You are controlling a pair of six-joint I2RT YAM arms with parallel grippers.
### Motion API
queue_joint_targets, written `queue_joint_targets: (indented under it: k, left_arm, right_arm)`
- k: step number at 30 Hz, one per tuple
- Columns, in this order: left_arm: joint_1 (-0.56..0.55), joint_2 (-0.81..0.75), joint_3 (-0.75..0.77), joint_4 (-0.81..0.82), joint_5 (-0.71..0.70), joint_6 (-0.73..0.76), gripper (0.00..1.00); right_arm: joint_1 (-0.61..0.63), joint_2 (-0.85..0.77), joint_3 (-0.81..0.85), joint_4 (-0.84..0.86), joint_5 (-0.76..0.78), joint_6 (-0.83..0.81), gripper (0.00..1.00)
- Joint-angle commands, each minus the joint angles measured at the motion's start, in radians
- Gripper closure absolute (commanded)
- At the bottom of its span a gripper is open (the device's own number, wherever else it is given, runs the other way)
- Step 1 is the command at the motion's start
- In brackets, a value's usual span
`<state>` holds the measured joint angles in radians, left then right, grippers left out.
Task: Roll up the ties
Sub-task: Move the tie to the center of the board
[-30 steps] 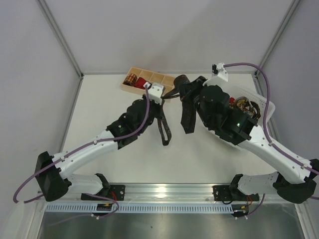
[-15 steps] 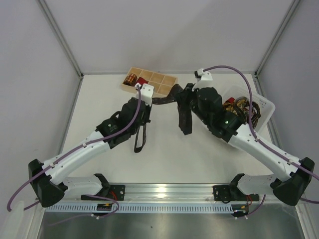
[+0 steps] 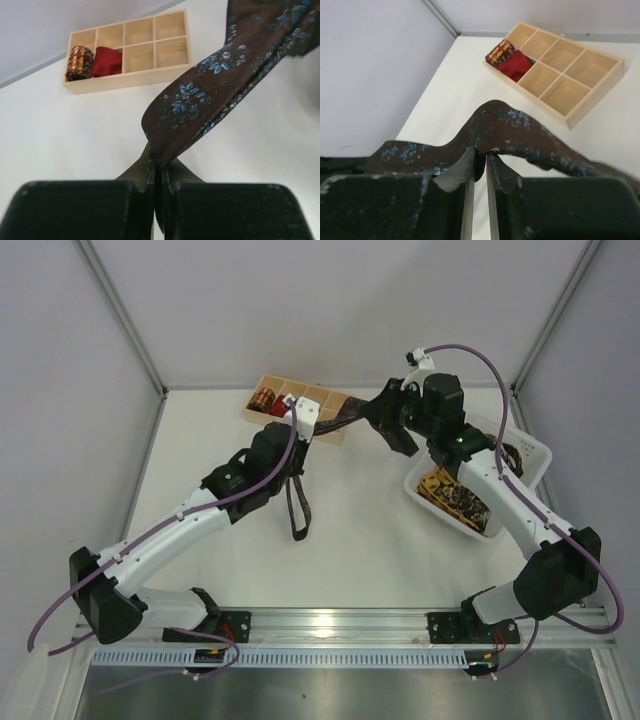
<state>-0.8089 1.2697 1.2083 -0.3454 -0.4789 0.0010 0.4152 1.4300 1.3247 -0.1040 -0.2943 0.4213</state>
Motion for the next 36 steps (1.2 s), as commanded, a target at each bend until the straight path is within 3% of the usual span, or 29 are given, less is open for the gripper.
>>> queue_joint_targets:
  k: [1, 5, 8, 11, 17, 22, 25, 30, 36]
  left_arm:
    - [0.065, -0.038, 0.01, -0.141, -0.153, 0.005, 1.0]
    - [0.099, -0.033, -0.041, -0.219, -0.136, -0.094, 1.0]
    - [0.102, -0.018, -0.062, -0.262, -0.104, -0.098, 1.0]
    - [0.103, 0.022, -0.053, -0.285, -0.096, -0.079, 1.0]
    - [0.103, 0.094, -0.049, -0.326, -0.033, -0.075, 1.0]
    - [0.102, 0.103, -0.081, -0.354, 0.008, -0.107, 0.99]
    - [0.102, 0.082, -0.099, -0.365, 0.005, -0.13, 1.0]
    - [0.102, 0.039, -0.127, -0.36, 0.026, -0.157, 0.99]
    - [0.102, 0.033, -0.141, -0.371, 0.06, -0.182, 1.0]
  right_arm:
    - [0.019, 0.009, -0.034, 0.055, 0.165, -0.049, 0.82]
    - [0.105, -0.016, -0.264, 0.173, 0.259, 0.051, 0.75]
    - [0.149, -0.028, -0.446, 0.24, 0.342, 0.178, 0.74]
    - [0.18, -0.028, -0.573, 0.289, 0.331, 0.293, 0.72]
    - [0.194, -0.035, -0.627, 0.198, 0.268, 0.346, 0.47]
    - [0.148, -0.103, -0.598, 0.133, 0.241, 0.278, 0.35]
    - [0.134, -0.076, -0.547, 0.174, 0.164, 0.258, 0.41]
    - [0.175, 0.119, -0.426, 0.239, 0.034, 0.246, 0.67]
    - [0.249, 0.283, -0.312, 0.245, -0.031, 0.255, 0.89]
